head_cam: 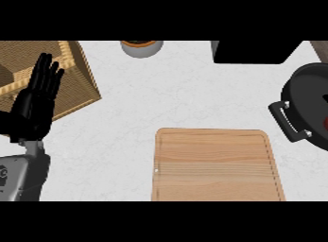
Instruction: Pick the bell pepper from the cutting board and place it in the pot
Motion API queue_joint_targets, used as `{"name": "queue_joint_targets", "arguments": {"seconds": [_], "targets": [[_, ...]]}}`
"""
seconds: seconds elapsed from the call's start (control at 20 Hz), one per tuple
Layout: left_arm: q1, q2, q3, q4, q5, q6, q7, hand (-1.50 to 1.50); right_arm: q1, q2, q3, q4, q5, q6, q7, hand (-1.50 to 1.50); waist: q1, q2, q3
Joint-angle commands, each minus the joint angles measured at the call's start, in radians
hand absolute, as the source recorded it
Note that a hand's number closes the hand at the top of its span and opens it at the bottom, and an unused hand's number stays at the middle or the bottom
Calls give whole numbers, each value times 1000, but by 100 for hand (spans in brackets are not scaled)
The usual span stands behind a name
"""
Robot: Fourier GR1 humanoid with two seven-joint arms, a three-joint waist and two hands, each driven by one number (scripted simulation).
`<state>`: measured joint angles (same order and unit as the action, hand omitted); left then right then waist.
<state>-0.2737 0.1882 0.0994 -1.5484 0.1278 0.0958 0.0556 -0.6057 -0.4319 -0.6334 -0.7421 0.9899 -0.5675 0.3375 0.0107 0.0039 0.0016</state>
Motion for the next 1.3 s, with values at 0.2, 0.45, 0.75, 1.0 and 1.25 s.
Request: {"name": "queue_joint_targets", "arguments": {"seconds": [0.2, 0.45, 0.75, 1.0, 1.25], "targets": [[-18, -5, 8, 18, -4, 9, 7, 0, -41, 10, -109, -56, -224, -125, -108, -150, -9, -2, 0], [41, 7, 6, -46, -2, -4, 26, 0, 82, 55, -153, -263, -392, -120, -195, -150, -21, -9, -1], [30, 54, 65, -34, 46, -50, 36, 0, 274, 148, -156, -542, -492, -132, -222, -150, -26, -9, -2], [31, -19, 6, -6, -28, 13, -16, 0, 452, 130, -228, -716, -650, -27, -258, -150, -30, -8, -2], [-20, 10, 49, 59, 0, -24, -42, 0, 588, 142, -300, -721, -783, 9, -383, -150, -25, -4, -1]]}}
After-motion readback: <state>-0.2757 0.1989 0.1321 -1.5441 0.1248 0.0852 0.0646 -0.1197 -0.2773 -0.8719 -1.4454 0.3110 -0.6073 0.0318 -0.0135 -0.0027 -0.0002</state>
